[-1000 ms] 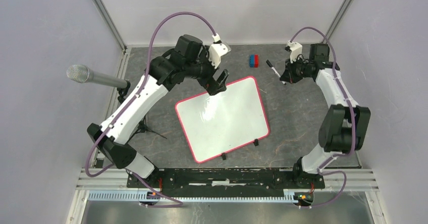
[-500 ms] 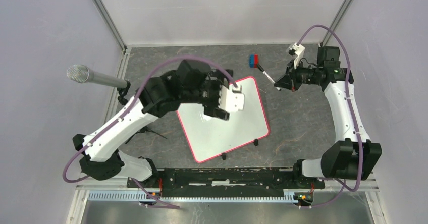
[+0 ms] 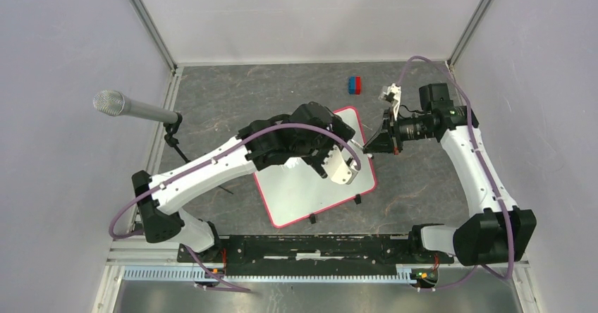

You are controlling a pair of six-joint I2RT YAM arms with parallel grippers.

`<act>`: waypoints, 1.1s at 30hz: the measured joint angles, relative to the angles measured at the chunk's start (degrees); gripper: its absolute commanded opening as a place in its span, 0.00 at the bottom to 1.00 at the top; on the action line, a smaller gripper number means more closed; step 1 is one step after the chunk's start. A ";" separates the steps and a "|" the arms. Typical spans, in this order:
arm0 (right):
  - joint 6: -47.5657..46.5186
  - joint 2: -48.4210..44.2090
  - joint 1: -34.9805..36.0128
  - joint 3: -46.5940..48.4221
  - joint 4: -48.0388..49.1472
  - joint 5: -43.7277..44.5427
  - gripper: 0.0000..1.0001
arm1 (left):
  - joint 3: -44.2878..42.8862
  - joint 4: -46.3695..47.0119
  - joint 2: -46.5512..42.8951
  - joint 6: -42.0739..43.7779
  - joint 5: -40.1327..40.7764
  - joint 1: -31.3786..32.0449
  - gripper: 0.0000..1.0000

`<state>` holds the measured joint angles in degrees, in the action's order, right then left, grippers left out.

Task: Write a sentence on the whiteboard
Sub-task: Open the whiteboard marker at the center of the board.

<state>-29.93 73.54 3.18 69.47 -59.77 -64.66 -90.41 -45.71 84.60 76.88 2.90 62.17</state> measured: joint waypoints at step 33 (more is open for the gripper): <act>16.26 -12.41 -0.31 0.70 17.62 -0.02 0.98 | -10.60 -13.00 2.05 -35.45 -12.17 -2.75 0.02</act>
<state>-13.67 61.12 2.87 70.17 -42.15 -64.69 -101.01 -58.72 86.65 41.43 -9.28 59.42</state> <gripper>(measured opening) 0.979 0.184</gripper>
